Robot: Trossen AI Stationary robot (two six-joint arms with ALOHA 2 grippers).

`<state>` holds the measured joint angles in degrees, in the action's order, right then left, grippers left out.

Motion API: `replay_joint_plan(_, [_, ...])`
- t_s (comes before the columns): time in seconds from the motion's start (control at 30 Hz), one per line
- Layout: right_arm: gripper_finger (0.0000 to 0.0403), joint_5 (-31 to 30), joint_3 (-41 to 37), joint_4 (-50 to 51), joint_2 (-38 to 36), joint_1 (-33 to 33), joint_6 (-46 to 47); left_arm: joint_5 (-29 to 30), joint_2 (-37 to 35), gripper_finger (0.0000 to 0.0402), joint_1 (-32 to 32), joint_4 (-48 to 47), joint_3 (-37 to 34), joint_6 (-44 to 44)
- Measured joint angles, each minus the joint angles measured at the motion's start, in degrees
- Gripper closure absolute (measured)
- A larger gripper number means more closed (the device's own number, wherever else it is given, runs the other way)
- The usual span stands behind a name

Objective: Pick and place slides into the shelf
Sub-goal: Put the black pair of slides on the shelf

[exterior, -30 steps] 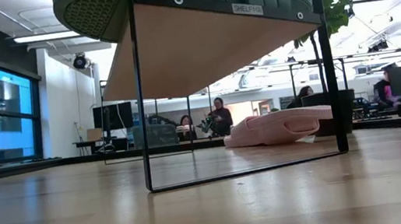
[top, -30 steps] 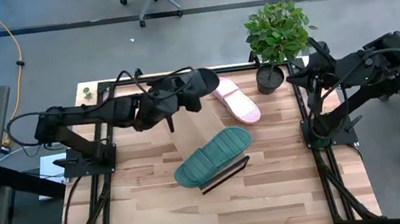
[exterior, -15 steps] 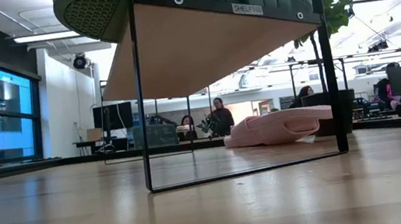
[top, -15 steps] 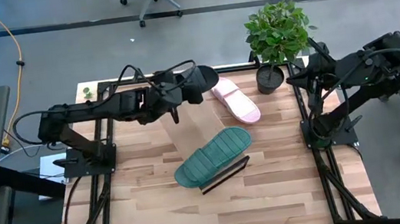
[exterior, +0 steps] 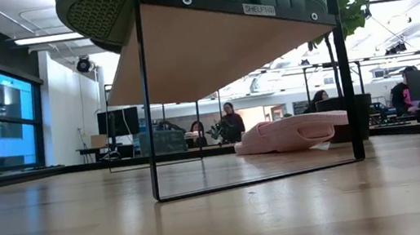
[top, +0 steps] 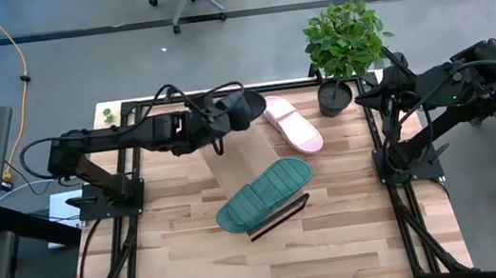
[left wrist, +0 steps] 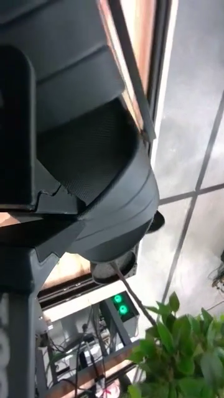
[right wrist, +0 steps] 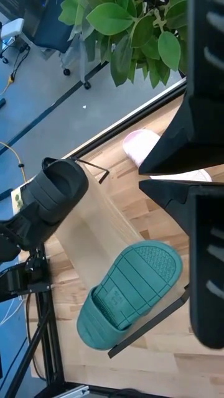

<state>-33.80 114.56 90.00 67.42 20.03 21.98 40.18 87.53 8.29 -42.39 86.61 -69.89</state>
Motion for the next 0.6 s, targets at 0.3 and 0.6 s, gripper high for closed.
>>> replay_joint_plan(0.3, [0.0387, 0.0, 0.0, 0.0, 0.0, 0.0, -0.4, -0.5, 0.0, 0.0401, 0.0, -1.1, -2.1, -3.2])
replay_joint_plan(0.6, [0.0387, 0.0, 0.0, 0.0, 0.0, 0.0, -0.6, -2.1, 0.0, 0.0401, 3.1, -0.7, -2.1, -1.1])
